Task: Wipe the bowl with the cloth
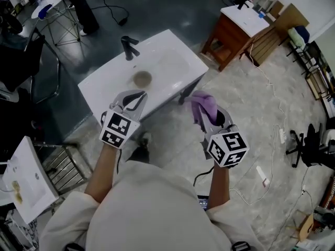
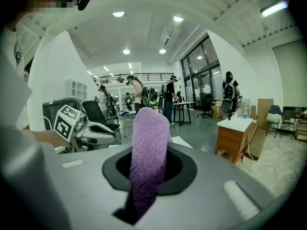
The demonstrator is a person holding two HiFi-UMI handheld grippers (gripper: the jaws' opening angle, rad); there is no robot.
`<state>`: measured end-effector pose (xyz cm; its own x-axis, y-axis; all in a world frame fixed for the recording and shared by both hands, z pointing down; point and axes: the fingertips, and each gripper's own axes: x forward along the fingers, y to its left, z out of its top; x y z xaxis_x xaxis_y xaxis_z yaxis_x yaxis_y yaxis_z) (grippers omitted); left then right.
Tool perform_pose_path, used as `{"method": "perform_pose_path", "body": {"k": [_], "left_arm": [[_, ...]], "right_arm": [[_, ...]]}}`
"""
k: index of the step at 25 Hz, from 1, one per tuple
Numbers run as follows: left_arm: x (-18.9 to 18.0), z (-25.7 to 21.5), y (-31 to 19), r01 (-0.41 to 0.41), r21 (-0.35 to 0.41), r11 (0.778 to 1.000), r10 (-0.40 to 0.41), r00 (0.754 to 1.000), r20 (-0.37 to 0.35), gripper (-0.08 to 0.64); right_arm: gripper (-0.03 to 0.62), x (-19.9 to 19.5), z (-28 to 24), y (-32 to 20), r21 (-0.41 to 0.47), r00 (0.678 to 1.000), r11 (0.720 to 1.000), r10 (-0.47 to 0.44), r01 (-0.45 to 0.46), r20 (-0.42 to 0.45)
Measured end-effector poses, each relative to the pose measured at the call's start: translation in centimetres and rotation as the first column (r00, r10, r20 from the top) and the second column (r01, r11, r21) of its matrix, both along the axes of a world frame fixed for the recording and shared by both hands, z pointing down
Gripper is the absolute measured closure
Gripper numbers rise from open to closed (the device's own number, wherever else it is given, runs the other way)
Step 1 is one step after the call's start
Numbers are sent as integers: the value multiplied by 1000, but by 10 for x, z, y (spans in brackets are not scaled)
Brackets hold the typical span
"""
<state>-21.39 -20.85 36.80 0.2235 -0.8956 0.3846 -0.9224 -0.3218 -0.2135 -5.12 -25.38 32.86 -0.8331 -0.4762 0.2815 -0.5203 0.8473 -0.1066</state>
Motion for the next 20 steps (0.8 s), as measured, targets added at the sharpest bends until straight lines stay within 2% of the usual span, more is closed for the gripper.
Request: {"method": "perform_pose_path", "body": {"k": [6,11,17,20], "left_arm": [[-38,24,-58,-39,-48,998,38,999,-6,528],[-69,68,-99,-55,-127,990,63,996,65,508],[-88,126,-140,-80,-246,966,91,995,35,476],[-96,158,-155,-91,-312,946,103,994,23,471]], "right_arm": [[540,-43,9,-42,-26,1000,1000,2,-2,-31],[540,-68,24,-70,-62,999,998,16,-19,-52],[540,-81,38,-99,-97,996,994,42,-50,-84],[540,-87,49,-108,-116,993,991,56,-68,-104]]}}
